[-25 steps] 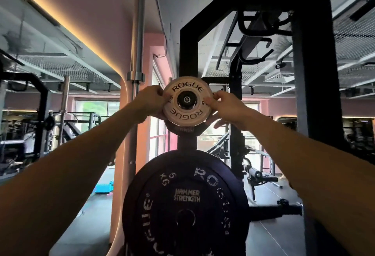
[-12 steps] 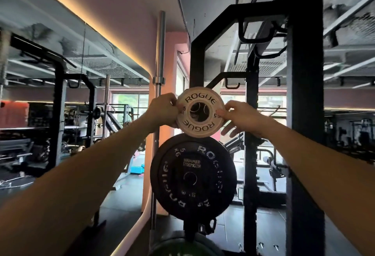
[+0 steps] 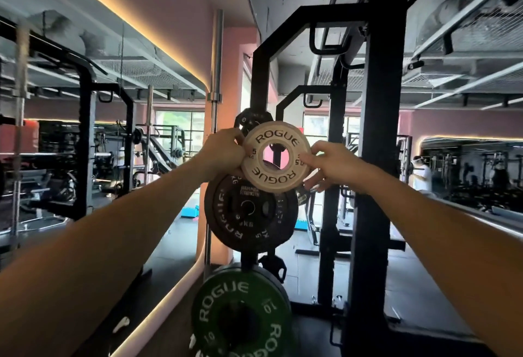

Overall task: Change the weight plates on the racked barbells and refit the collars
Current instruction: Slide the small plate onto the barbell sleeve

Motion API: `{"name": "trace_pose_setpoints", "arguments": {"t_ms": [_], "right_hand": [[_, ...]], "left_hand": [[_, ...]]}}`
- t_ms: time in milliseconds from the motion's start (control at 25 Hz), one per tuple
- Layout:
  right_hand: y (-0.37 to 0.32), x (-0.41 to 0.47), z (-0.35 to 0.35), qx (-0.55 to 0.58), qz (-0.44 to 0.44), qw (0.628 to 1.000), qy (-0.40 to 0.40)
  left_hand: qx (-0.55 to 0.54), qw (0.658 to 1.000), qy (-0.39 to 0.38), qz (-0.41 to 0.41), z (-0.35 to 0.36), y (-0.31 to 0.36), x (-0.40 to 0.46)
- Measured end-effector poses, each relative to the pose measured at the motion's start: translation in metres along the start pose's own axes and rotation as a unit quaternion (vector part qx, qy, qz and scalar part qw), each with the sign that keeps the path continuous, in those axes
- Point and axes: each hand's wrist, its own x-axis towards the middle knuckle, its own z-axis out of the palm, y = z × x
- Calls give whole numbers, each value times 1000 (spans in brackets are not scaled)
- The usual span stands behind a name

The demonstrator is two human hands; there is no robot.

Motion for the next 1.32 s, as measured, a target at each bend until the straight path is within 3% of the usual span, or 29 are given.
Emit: {"name": "trace_pose_setpoints", "arguments": {"t_ms": [560, 1000, 1320], "right_hand": [[22, -172, -151, -9, 64, 997, 41], [107, -281, -296, -11, 92, 995, 42], [156, -315, -341, -9, 108, 994, 27]], "left_hand": [[-77, 992, -102, -13, 104, 150, -104], [-59, 991, -118, -22, 246, 271, -184], [-66, 987, -138, -58, 312, 302, -212]]}}
